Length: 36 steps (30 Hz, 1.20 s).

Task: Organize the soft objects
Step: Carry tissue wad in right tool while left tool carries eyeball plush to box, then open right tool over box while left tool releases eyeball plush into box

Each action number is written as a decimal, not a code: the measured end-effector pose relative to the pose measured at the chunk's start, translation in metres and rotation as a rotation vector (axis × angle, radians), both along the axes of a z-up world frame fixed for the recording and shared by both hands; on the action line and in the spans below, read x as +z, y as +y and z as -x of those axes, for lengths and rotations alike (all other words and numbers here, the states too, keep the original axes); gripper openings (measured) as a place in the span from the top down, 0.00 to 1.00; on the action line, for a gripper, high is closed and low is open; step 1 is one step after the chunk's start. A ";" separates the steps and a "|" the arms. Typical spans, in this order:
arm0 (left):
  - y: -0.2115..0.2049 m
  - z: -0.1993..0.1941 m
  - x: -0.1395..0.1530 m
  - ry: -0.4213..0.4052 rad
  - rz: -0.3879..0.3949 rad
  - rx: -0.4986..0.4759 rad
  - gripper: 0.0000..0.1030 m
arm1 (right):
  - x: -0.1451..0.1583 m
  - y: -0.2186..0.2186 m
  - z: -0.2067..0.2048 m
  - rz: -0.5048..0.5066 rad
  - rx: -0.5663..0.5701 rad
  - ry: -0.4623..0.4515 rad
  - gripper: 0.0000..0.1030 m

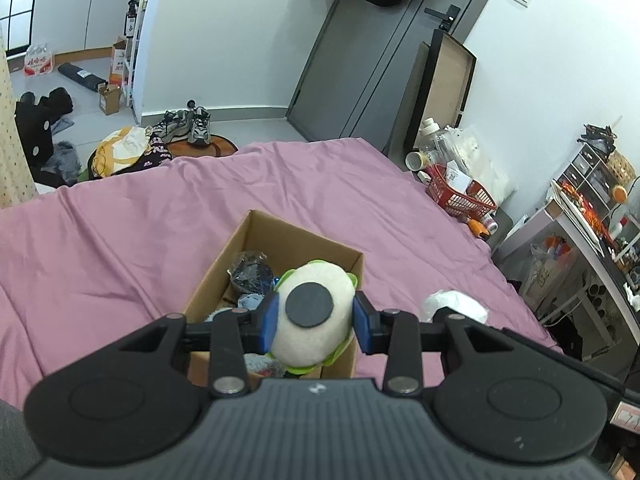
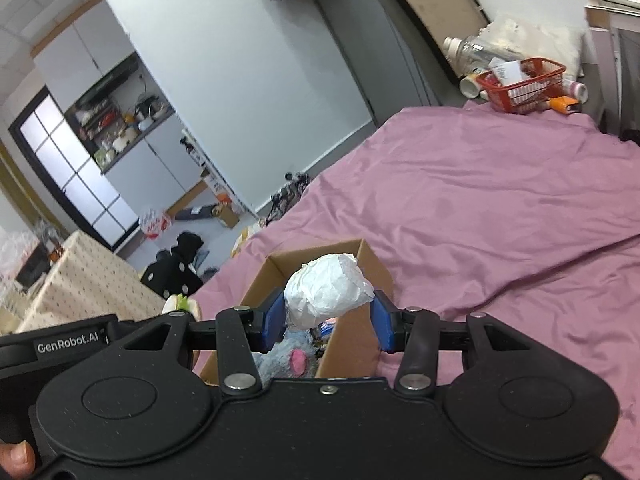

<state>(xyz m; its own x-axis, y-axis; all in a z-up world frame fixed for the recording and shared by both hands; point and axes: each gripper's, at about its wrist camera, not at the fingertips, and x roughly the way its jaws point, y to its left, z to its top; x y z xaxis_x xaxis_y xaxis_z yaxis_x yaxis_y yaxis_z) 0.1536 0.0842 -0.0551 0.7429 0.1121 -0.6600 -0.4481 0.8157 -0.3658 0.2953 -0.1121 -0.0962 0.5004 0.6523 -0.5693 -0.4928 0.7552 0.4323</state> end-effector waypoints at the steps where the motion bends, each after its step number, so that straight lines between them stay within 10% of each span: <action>1: 0.002 0.000 -0.001 0.001 0.004 0.001 0.63 | -0.001 0.004 0.000 0.008 0.006 0.004 0.56; 18: 0.039 -0.014 -0.028 0.033 0.059 -0.028 0.63 | -0.037 0.057 0.014 0.116 0.087 0.061 0.54; 25: 0.048 -0.025 -0.033 0.041 0.072 -0.039 0.63 | -0.044 0.058 0.014 0.144 0.091 0.093 0.23; 36: 0.042 -0.053 -0.042 0.067 0.073 -0.091 0.63 | -0.046 0.028 -0.008 0.117 0.014 0.144 0.21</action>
